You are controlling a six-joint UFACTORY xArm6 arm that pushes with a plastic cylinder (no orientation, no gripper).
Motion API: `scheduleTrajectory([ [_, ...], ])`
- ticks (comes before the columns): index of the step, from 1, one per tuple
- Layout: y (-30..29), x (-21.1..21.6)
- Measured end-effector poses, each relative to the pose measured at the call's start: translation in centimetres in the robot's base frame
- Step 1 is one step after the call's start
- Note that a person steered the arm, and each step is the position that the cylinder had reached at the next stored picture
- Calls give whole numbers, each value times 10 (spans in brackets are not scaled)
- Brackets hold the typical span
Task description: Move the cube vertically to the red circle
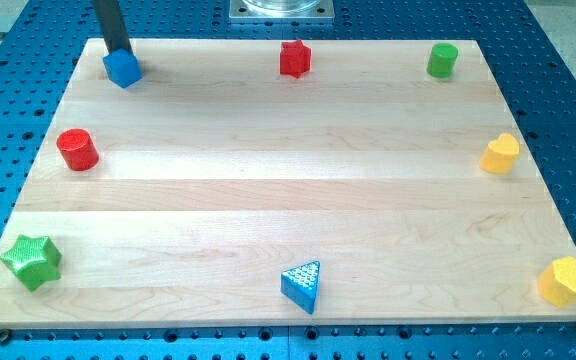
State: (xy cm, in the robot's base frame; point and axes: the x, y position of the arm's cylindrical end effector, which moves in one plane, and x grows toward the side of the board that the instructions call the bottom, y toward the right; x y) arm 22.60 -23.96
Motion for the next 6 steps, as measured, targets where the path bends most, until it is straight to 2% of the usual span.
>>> scheduleTrajectory([
  [2,4,26],
  [4,46,-6],
  [6,34,81],
])
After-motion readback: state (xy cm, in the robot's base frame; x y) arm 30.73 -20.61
